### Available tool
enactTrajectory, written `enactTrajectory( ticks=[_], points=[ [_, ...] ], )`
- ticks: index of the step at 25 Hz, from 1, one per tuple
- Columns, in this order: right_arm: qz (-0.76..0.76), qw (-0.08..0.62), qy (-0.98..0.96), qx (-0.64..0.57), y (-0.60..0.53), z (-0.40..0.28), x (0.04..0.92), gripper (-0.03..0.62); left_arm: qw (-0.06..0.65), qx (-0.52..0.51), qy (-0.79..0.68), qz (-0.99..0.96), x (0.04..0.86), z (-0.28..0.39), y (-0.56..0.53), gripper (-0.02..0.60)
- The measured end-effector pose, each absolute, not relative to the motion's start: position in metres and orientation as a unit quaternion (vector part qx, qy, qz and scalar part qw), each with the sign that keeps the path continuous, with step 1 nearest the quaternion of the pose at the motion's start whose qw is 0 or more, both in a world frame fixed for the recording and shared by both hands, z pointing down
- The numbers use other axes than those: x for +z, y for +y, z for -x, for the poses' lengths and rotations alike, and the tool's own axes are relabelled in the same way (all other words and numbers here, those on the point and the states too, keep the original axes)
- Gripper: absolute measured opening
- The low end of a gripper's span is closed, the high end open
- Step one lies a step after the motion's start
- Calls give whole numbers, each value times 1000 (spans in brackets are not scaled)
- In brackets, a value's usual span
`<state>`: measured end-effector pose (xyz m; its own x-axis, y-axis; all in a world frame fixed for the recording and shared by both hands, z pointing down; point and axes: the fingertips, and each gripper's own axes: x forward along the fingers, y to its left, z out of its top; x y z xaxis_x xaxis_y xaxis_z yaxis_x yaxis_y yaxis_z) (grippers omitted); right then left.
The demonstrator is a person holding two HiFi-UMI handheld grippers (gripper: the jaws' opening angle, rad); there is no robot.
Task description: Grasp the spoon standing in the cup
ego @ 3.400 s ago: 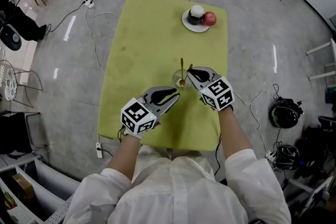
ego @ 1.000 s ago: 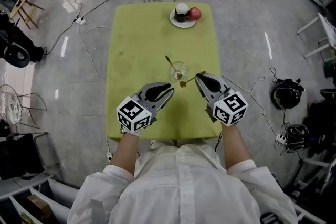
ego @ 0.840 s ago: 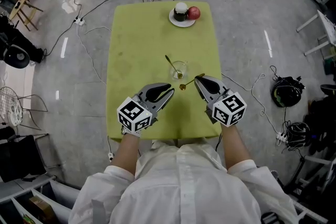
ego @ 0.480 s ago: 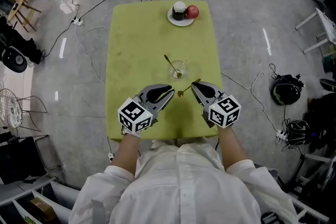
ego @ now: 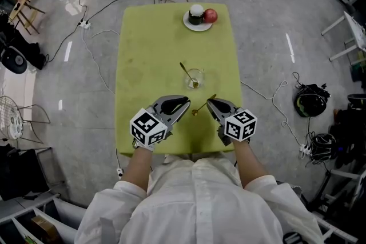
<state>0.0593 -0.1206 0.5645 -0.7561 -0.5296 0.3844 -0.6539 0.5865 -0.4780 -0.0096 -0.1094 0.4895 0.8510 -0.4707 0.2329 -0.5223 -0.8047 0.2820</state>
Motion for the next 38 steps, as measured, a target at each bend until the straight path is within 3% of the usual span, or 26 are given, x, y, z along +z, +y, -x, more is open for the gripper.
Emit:
enactTrajectory(
  ticks=[12, 32, 34, 36, 38],
  points=[
    [-353, 98, -852, 374, -118, -71, 600, 9, 169, 77, -258, -948, 490, 5, -108, 40],
    [-366, 139, -838, 380, -126, -80, 612, 11, 169, 84, -251, -949, 493, -5, -102, 41],
    [-368, 147, -836, 379, -127, -80, 614, 17, 170, 84, -251, -949, 494, -5, -102, 41],
    [-370, 158, -833, 381, -128, -81, 618, 95, 171, 85, -251, -949, 495, -6, -103, 41],
    [-372, 166, -829, 382, -129, -82, 621, 98, 172, 85, -250, -949, 496, -6, -104, 40]
  ],
)
